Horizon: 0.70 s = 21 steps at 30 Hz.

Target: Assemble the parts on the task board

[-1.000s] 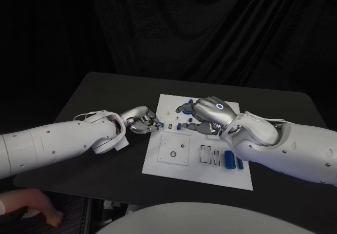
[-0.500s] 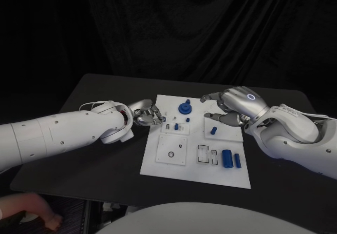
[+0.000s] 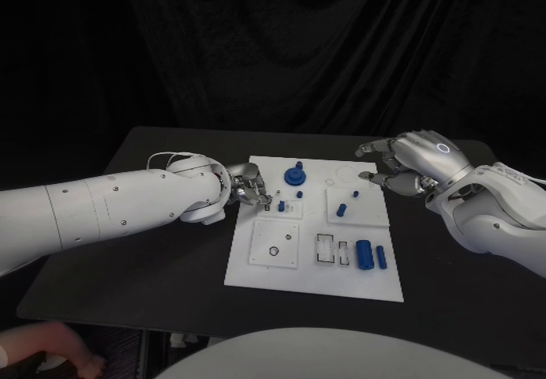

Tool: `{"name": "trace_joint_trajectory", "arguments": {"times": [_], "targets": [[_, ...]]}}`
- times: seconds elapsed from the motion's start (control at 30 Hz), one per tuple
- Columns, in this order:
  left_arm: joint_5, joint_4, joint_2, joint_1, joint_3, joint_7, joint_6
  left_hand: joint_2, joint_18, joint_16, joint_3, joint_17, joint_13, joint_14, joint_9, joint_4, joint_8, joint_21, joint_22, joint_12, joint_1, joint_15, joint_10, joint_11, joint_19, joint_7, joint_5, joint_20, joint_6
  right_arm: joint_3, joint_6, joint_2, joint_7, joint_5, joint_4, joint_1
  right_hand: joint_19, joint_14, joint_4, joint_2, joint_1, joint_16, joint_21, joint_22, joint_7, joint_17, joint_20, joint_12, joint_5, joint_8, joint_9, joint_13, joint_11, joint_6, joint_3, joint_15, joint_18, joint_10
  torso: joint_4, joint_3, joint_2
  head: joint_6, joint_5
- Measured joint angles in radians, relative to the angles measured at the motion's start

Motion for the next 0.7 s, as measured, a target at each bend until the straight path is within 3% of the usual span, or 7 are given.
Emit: {"name": "trace_joint_trajectory", "arguments": {"times": [0.07, 0.2, 0.3, 0.4, 0.7], "targets": [[-0.012, 0.000, 0.006, 0.001, 0.000, -0.028, 0.012, 0.000, 0.000, 0.000, 0.000, 0.000, 0.000, 0.000, 0.000, 0.000, 0.000, 0.000, 0.000, 0.000, -0.001, 0.000, 0.000, 0.000, 0.000, 0.000, 0.000, 0.000, 0.000, 0.000, -0.001, -0.006, -0.003, 0.000, 0.003, 0.000, 0.000, 0.000, 0.000, 0.000, 0.000, 0.000, 0.000, 0.000, 0.003, 0.000, 0.000, 0.000, 0.000, 0.000, 0.000, 0.000, 0.000, 0.003, 0.000, 0.000, 0.000, 0.000, -0.0022, 0.0050, 0.000, 0.000, -0.005], [-0.032, 0.001, 0.018, 0.001, 0.000, -0.075, 0.034, -0.002, 0.000, 0.000, 0.014, 0.000, 0.000, -0.001, 0.001, -0.014, -0.001, -0.005, 0.000, 0.000, -0.010, -0.001, -0.001, -0.006, 0.000, 0.000, -0.004, 0.000, 0.000, -0.001, -0.001, -0.014, -0.007, 0.000, 0.008, 0.001, 0.000, 0.000, 0.006, 0.000, 0.000, 0.000, 0.000, 0.000, 0.002, 0.000, 0.000, 0.000, 0.000, 0.000, 0.000, 0.000, 0.000, 0.009, 0.000, 0.000, 0.000, 0.000, -0.0058, 0.0115, 0.000, 0.000, -0.007], [-0.042, 0.004, 0.025, 0.001, 0.000, -0.104, 0.048, -0.003, 0.000, 0.000, 0.031, 0.000, 0.000, -0.004, 0.007, -0.023, -0.001, -0.005, 0.000, 0.000, -0.019, -0.004, 0.000, -0.007, 0.000, 0.000, -0.004, 0.000, 0.000, -0.001, -0.002, -0.018, -0.010, 0.001, 0.010, 0.001, 0.000, 0.000, 0.005, 0.000, 0.000, 0.000, 0.000, 0.000, 0.001, 0.000, 0.000, 0.000, 0.000, 0.000, -0.001, 0.000, 0.000, 0.013, 0.000, 0.000, 0.000, 0.000, -0.0098, 0.0181, 0.002, 0.000, -0.002], [-0.050, 0.008, 0.028, 0.003, 0.001, -0.121, 0.053, -0.003, 0.000, 0.000, 0.032, 0.000, 0.000, -0.004, 0.011, -0.024, -0.001, -0.005, 0.000, 0.000, -0.020, -0.004, 0.000, -0.007, 0.000, 0.002, -0.005, 0.000, 0.002, -0.001, -0.002, -0.020, -0.012, 0.002, 0.011, 0.001, 0.000, 0.000, 0.006, 0.000, 0.000, 0.000, 0.000, 0.000, 0.000, 0.000, 0.000, 0.000, 0.000, 0.000, -0.001, 0.000, 0.000, 0.014, 0.000, 0.000, 0.000, 0.000, -0.0125, 0.0220, 0.004, 0.000, 0.000], [-0.070, 0.015, 0.028, 0.006, 0.002, -0.159, 0.057, -0.004, 0.000, 0.000, 0.050, 0.000, 0.000, -0.004, 0.010, -0.036, -0.006, -0.005, 0.000, 0.000, -0.039, -0.004, 0.000, -0.007, -0.004, 0.002, 0.001, -0.004, 0.002, -0.001, 0.001, -0.021, -0.020, 0.007, 0.013, 0.001, 0.000, 0.000, 0.008, 0.000, 0.000, 0.000, 0.000, 0.000, 0.000, 0.000, 0.000, 0.000, 0.004, 0.000, -0.002, 0.000, 0.000, 0.014, 0.003, 0.000, 0.000, 0.000, -0.0169, 0.0267, 0.008, 0.000, 0.003]]}}
